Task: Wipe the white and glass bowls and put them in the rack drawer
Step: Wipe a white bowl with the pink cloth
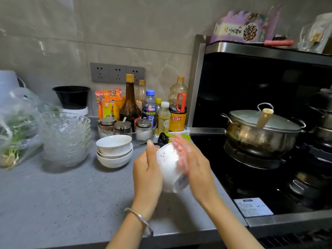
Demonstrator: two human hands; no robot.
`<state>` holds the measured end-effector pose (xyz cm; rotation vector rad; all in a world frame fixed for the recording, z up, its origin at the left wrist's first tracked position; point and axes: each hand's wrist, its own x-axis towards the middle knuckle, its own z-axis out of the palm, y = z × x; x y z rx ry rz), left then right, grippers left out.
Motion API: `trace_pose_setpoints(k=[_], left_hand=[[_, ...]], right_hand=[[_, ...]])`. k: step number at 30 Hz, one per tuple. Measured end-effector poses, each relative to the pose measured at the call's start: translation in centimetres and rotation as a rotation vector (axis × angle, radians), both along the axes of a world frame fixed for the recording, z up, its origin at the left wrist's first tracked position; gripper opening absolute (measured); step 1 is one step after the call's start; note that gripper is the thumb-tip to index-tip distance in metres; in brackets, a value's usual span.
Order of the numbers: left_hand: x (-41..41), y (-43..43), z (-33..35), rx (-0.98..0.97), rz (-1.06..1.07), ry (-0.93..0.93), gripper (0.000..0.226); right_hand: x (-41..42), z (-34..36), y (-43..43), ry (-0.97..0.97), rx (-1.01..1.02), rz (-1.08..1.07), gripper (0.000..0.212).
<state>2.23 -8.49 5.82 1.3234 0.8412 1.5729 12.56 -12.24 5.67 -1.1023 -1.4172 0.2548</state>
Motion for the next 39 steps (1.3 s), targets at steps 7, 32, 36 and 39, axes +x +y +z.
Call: trace_pose_setpoints(k=[7,32,36,39], left_hand=[[-0.2,-0.8,0.5,0.05,0.031,0.035,0.059],[-3.6,-0.6,0.4,-0.074,-0.419,-0.04,0.07],[-3.9,-0.5,1.1,0.145,-0.379,0.196,0.075],[-3.7,-0.3,1.9,0.276,-0.306,0.383,0.068]], right_hand=[[-2.2,0.0,-1.0,-0.477,0.137,-0.251,0.042],[0.1,3.5,-1.7,0.21,-0.384,0.032,0.069],[0.3,4.4,-1.9,0.141,-0.296,0.022,0.059],[0.2,4.5,-1.8,0.013,-0.271,0.004,0.062]])
